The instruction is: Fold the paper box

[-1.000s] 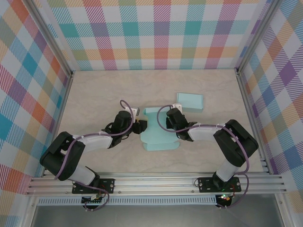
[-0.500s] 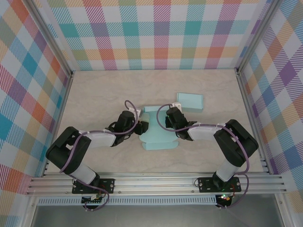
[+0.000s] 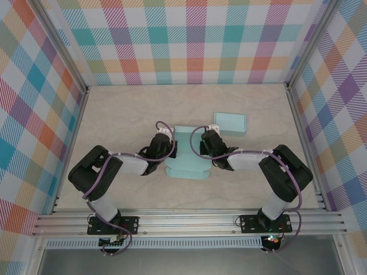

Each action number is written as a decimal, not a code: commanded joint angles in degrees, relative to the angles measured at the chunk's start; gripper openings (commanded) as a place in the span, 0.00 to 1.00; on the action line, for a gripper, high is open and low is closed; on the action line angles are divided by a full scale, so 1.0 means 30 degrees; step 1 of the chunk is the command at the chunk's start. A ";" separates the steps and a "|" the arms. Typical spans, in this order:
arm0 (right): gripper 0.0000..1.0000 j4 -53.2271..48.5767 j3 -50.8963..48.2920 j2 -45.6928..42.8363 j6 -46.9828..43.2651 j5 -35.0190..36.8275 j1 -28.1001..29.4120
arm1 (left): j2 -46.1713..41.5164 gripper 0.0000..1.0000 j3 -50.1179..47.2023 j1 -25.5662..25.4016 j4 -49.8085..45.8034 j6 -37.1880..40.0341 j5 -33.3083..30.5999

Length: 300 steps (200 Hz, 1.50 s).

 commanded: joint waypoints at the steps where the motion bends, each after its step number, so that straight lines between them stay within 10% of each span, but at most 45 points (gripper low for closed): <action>1: 0.00 -0.0070 -0.0195 -0.0253 0.0999 -0.0296 0.0535 | 0.0218 0.07 0.0341 -0.0469 0.2210 -0.0937 -0.2143; 82: 0.00 -0.3399 0.1791 0.0630 0.4753 0.2300 0.2464 | 0.0062 0.00 0.1988 -0.1352 -0.3847 -0.7815 -1.2460; 136: 0.00 -0.4591 0.2825 0.1612 0.6468 0.2164 0.2493 | -0.0339 0.07 0.2888 0.0100 -0.5341 -0.7802 -0.9561; 182: 0.00 -0.5851 0.3904 0.1935 0.6522 0.1737 0.2488 | -0.1253 0.38 0.1376 0.0129 -0.1358 -0.5354 -0.4597; 254: 0.00 -0.6905 0.4000 0.1504 0.6852 0.1200 0.2476 | -0.2326 0.39 0.1895 0.0209 -0.3946 -0.3587 -0.6424; 300: 0.00 -0.6839 0.3827 0.1384 0.6671 0.0825 0.2574 | -0.1937 0.16 0.2553 0.0247 -0.4467 -0.3360 -0.7949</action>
